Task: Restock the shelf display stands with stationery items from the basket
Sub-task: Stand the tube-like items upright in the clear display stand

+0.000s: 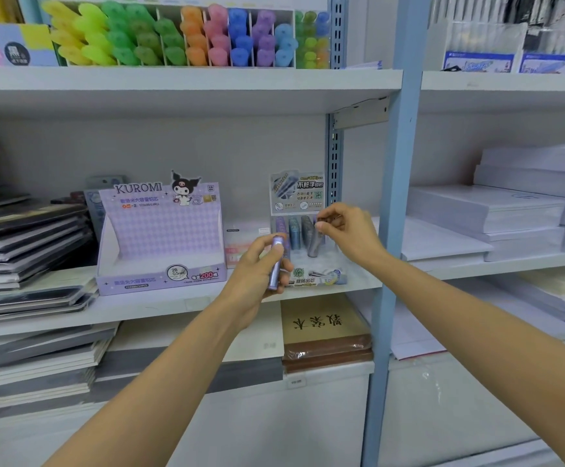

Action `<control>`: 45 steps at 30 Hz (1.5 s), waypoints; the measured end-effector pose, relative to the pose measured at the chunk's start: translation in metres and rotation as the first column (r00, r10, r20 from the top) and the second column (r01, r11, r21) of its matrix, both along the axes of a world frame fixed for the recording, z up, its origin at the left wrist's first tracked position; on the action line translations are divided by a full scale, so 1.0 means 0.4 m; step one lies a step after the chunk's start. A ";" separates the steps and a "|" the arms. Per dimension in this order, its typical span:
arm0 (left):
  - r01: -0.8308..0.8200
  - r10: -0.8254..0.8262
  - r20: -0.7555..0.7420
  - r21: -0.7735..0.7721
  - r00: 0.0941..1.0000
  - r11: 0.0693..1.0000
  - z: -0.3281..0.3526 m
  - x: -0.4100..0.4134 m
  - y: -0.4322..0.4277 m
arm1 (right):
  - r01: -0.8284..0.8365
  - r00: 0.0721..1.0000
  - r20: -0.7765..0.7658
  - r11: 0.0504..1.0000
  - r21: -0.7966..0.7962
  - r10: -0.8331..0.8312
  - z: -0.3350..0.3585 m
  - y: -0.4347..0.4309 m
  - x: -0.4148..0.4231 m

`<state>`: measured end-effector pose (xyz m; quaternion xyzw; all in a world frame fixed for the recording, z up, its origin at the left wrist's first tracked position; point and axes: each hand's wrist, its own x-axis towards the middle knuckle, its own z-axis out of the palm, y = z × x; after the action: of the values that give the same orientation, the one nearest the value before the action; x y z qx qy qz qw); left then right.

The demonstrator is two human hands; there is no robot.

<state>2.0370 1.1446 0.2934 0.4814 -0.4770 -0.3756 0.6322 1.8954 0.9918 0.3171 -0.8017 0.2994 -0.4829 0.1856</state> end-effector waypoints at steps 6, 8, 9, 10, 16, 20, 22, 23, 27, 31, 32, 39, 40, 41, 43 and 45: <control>0.004 -0.003 0.043 -0.019 0.999 1.000 -0.017 0.013 -0.003 | -0.038 0.992 -0.125 0.999 -0.031 0.034 0.018 -0.008 -0.003; 0.006 -0.005 0.048 -0.018 0.999 1.000 -0.021 0.014 -0.008 | -0.049 0.983 -0.179 0.998 -0.031 0.043 0.024 -0.011 0.001; 0.005 -0.004 0.050 -0.019 0.999 1.000 -0.022 0.014 -0.010 | -0.047 0.981 -0.188 0.998 -0.040 0.039 0.024 -0.012 0.005; 0.003 -0.002 0.052 -0.022 0.999 1.000 -0.023 0.014 -0.012 | -0.044 0.983 -0.183 0.998 -0.048 0.035 0.021 -0.013 0.010; -0.004 0.005 0.016 -0.042 1.000 0.999 -0.035 0.023 -0.014 | -0.009 0.991 -0.132 0.990 -0.138 -0.010 -0.017 -0.025 0.035; -0.039 0.039 0.012 -0.039 0.999 0.998 -0.039 0.027 -0.015 | 0.037 0.985 -0.164 0.992 -0.121 -0.057 -0.030 -0.031 0.032; -0.050 0.050 0.003 -0.041 0.999 0.998 -0.041 0.025 -0.014 | 0.034 0.984 -0.169 0.994 -0.099 -0.051 -0.020 -0.021 0.022; -0.055 0.055 0.001 -0.042 0.998 0.998 -0.041 0.023 -0.014 | 0.027 0.986 -0.161 0.995 -0.098 -0.043 -0.013 -0.011 0.016; -0.100 0.101 0.007 -0.068 0.995 0.993 -0.036 0.012 -0.013 | -0.245 0.968 0.088 0.962 0.124 0.236 0.014 0.063 -0.010; -0.156 0.162 0.046 -0.116 0.986 0.981 -0.024 -0.015 -0.012 | -0.490 0.870 0.130 0.799 0.348 0.477 0.019 0.126 -0.023; -0.165 0.174 0.068 -0.120 0.982 0.979 -0.021 -0.023 -0.011 | -0.509 0.855 0.105 0.783 0.357 0.508 0.016 0.135 -0.024; -0.219 0.343 0.470 -0.299 0.813 0.929 -0.026 -0.049 0.005 | -0.387 0.913 0.223 0.899 0.205 0.342 0.037 0.106 -0.065; -0.210 0.380 0.589 -0.338 0.713 0.918 -0.034 -0.046 0.009 | -0.322 0.930 0.246 0.930 0.178 0.275 0.043 0.090 -0.072; -0.192 0.408 0.698 -0.370 0.589 0.909 -0.043 -0.043 0.011 | -0.250 0.944 0.260 0.956 0.154 0.205 0.047 0.072 -0.079; -0.128 0.406 0.848 -0.386 0.341 0.914 -0.063 -0.038 0.013 | -0.108 0.965 0.249 0.987 0.115 0.077 0.054 0.036 -0.089; -0.077 0.344 0.929 -0.336 0.139 0.939 -0.084 -0.033 0.010 | -0.014 0.977 0.215 0.996 0.090 -0.005 0.053 0.006 -0.090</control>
<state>2.0239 1.1488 0.2599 0.6016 -0.7332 0.1663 0.2698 1.8592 0.9942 0.3384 -0.7361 0.2973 -0.5524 0.2542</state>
